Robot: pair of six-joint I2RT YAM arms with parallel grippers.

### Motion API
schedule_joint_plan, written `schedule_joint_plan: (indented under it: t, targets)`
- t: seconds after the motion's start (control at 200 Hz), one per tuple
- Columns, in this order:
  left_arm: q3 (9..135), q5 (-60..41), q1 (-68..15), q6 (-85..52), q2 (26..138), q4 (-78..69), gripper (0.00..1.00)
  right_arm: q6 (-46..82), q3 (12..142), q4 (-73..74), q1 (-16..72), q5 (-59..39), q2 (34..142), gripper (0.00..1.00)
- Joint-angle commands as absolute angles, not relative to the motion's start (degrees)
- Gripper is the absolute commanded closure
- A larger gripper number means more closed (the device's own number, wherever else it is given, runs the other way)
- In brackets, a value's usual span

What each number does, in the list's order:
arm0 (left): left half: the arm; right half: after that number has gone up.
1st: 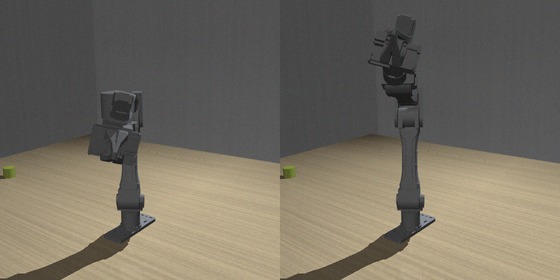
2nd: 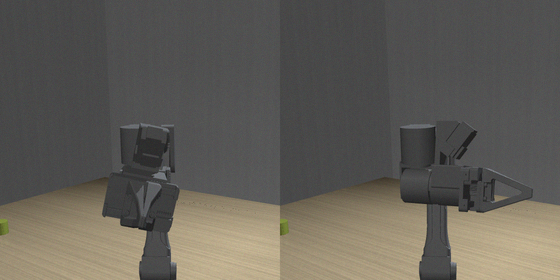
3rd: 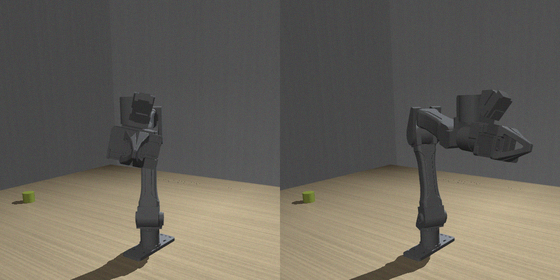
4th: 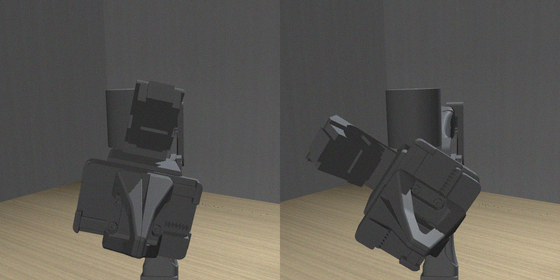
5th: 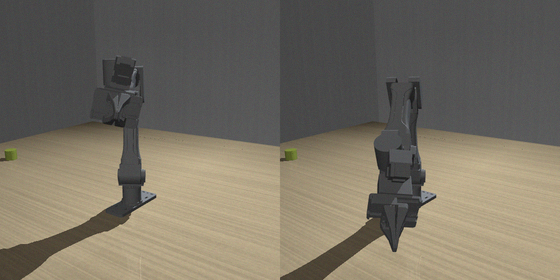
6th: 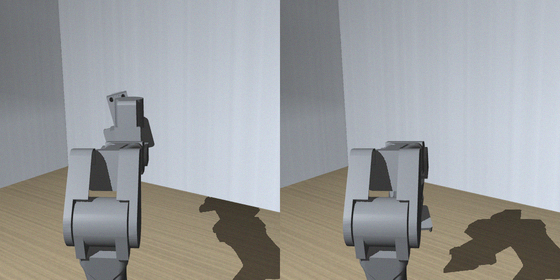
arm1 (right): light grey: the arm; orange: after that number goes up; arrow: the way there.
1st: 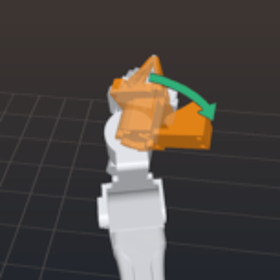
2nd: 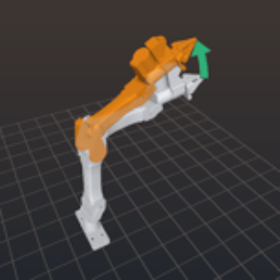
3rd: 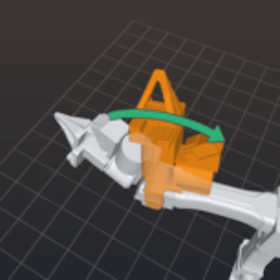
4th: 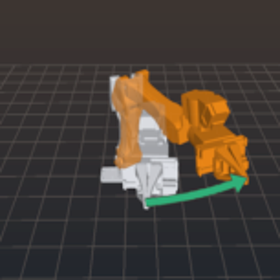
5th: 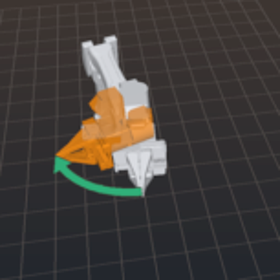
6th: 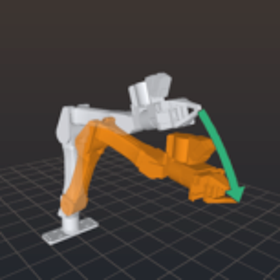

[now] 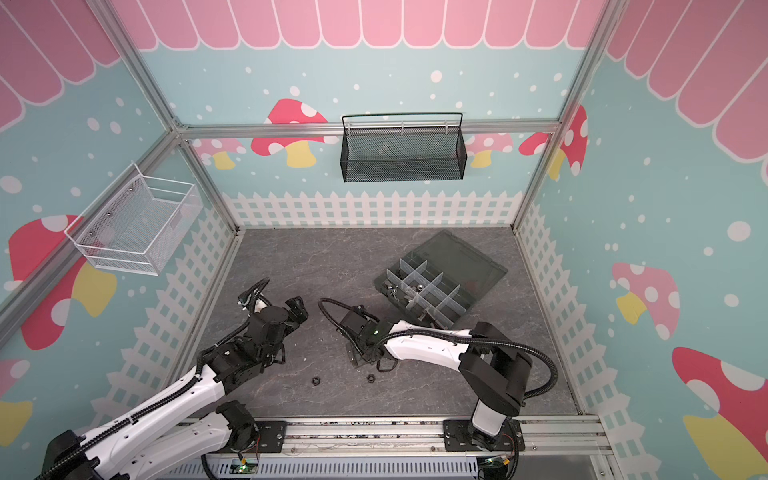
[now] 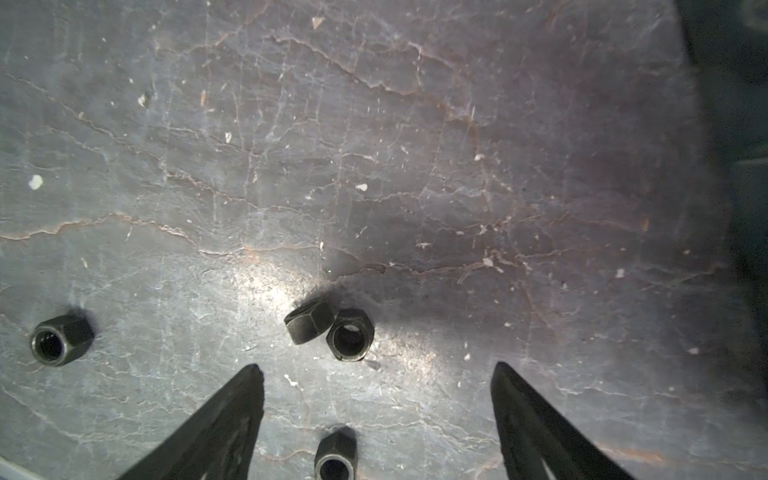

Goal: Sort the screws and nuts into containers
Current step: 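Move the left gripper back from the box while the right lowers toward black nuts, then close the right gripper on a black hex nut on the table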

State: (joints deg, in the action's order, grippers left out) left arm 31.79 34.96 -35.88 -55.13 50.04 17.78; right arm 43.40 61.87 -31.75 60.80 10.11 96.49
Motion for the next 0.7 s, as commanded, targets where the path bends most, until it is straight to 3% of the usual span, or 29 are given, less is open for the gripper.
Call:
schedule_joint_plan:
  t: [0.0,0.275,0.695]
  targets:
    - [30.9,36.34,-35.32,-57.54,49.21,18.77,0.0,42.86,63.34,-33.49,62.48,8.35,98.14,0.17]
    - [30.24,35.43,-34.19,-58.36,48.74,18.91,0.0,39.61,66.63,-33.49,63.99,8.35,101.08,0.41]
    - [29.77,34.72,-32.46,-58.71,48.42,18.92,0.0,35.16,70.63,-34.85,64.2,10.37,106.55,0.6]
